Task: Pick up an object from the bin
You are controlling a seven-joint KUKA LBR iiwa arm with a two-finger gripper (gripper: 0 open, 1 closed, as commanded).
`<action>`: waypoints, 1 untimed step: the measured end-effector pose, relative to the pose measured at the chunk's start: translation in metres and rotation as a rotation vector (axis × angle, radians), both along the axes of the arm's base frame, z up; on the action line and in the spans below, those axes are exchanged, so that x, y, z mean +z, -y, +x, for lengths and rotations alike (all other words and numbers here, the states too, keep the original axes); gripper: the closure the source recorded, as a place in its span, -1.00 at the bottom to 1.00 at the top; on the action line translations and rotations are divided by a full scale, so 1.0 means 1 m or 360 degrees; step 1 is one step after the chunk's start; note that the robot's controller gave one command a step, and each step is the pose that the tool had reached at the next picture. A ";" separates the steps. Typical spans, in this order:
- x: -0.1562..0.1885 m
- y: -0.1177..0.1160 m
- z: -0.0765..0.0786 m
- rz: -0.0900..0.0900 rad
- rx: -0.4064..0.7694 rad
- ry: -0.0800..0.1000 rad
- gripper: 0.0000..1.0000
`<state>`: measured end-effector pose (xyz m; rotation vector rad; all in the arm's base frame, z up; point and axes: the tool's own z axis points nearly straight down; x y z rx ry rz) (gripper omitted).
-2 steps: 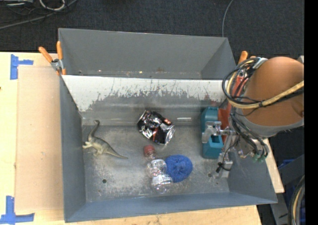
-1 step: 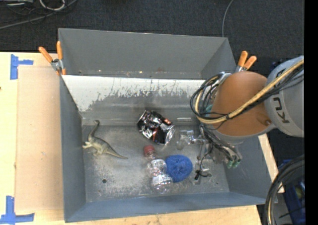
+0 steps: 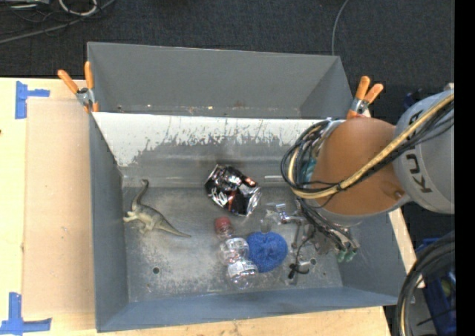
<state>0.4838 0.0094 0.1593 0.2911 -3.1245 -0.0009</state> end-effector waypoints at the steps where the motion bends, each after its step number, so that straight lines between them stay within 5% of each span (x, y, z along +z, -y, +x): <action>1: -0.012 -0.004 0.019 0.0004 0.0236 -0.0006 -1.00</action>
Offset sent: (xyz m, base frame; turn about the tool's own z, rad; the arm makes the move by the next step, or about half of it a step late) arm 0.0281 -0.0059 -0.0893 -0.1016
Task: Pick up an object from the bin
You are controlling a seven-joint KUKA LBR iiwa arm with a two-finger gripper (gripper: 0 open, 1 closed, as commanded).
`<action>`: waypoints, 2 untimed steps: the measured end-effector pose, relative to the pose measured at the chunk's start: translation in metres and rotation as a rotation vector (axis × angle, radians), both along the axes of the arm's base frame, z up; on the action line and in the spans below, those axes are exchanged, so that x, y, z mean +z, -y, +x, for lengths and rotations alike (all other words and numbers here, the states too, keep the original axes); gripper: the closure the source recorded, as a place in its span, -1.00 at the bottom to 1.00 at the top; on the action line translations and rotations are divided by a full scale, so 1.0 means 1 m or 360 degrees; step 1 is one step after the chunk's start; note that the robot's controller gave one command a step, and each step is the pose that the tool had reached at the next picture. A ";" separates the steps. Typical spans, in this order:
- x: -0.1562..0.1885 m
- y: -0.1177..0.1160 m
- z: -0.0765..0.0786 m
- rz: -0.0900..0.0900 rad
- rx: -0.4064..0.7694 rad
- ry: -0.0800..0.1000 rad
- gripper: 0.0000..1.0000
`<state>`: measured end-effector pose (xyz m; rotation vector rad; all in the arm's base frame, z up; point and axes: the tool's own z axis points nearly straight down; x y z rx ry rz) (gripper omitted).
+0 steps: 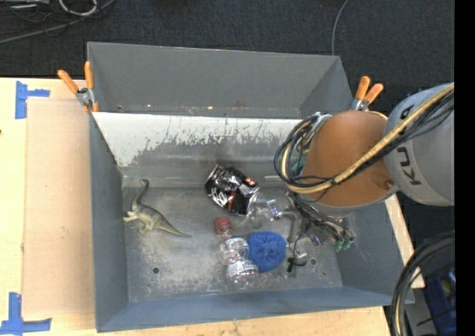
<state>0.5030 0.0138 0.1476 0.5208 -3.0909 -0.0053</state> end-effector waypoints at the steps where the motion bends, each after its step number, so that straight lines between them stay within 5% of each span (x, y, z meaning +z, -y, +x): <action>1: -0.074 0.008 0.009 -0.0002 -0.0067 0.0010 -1.00; 2: -0.079 0.008 0.007 0.0000 -0.0058 0.0014 1.00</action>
Offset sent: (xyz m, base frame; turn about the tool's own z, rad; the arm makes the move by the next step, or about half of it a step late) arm 0.0076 -0.0079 -0.0776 0.0346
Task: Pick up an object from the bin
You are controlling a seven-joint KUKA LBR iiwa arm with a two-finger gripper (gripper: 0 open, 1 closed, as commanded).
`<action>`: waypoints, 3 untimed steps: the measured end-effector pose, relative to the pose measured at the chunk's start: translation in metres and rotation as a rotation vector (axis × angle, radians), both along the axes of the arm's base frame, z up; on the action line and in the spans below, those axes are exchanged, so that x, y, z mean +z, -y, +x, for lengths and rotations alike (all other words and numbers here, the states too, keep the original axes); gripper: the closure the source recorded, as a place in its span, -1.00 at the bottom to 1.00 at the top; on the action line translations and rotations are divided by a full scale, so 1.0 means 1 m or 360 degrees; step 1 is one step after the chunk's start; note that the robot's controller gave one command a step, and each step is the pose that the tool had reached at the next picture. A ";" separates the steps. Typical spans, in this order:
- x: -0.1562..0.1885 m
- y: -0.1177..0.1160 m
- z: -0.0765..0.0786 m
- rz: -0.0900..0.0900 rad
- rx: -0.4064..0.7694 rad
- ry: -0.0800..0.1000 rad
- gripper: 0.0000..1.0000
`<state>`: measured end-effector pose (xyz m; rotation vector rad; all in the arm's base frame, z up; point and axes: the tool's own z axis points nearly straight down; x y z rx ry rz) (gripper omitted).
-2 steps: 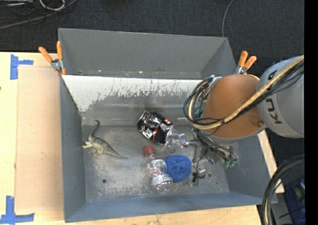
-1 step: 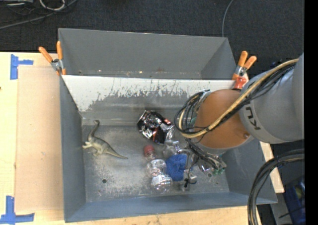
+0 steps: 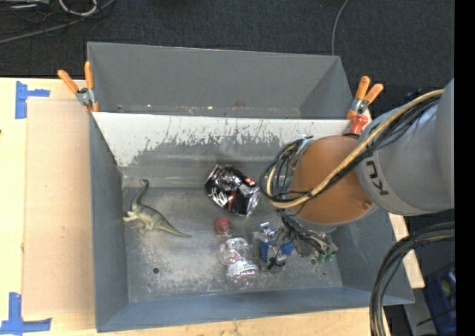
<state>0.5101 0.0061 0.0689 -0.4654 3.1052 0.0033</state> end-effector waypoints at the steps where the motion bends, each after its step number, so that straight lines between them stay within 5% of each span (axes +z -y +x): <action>1: 0.000 0.000 0.000 0.0000 0.0001 0.0000 1.00; 2: 0.017 0.000 -0.003 0.0000 0.0001 -0.0019 1.00; 3: 0.054 -0.001 -0.001 0.0000 -0.0002 -0.0004 1.00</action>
Offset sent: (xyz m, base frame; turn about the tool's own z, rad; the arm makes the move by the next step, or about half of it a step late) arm -0.0001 0.0000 0.0959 -0.0003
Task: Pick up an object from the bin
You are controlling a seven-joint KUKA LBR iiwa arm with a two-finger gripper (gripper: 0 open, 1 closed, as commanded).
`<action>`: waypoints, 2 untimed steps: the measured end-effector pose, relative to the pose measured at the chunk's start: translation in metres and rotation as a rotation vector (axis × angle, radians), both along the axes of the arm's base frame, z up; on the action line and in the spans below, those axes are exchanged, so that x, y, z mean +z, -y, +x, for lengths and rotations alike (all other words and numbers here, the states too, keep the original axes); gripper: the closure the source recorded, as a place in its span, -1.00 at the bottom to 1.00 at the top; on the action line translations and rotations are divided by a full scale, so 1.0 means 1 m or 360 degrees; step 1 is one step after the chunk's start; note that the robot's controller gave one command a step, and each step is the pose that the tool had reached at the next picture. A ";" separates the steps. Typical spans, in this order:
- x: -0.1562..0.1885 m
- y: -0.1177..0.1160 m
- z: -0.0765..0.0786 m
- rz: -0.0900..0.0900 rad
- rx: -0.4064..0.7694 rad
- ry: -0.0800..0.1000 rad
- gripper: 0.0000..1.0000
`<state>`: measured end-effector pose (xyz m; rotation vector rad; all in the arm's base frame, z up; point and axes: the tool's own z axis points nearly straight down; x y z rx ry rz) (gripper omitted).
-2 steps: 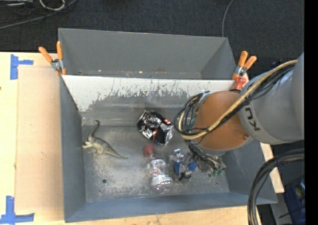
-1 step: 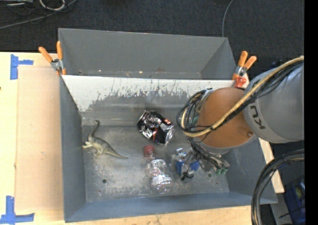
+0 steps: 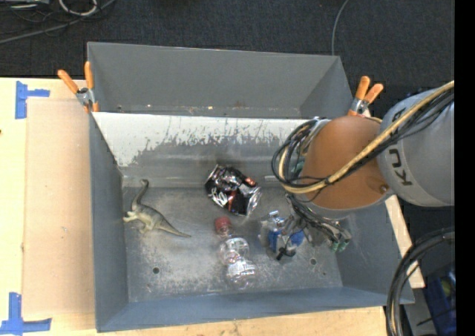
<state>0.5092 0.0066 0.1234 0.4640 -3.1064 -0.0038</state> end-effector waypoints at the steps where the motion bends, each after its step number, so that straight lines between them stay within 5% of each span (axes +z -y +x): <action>1: 0.027 0.000 0.001 0.0000 -0.0001 0.0003 1.00; 2: 0.060 -0.001 0.001 0.0000 -0.0004 0.0000 1.00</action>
Offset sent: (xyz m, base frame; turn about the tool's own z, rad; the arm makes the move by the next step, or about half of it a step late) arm 0.0009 0.0000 0.0707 0.0002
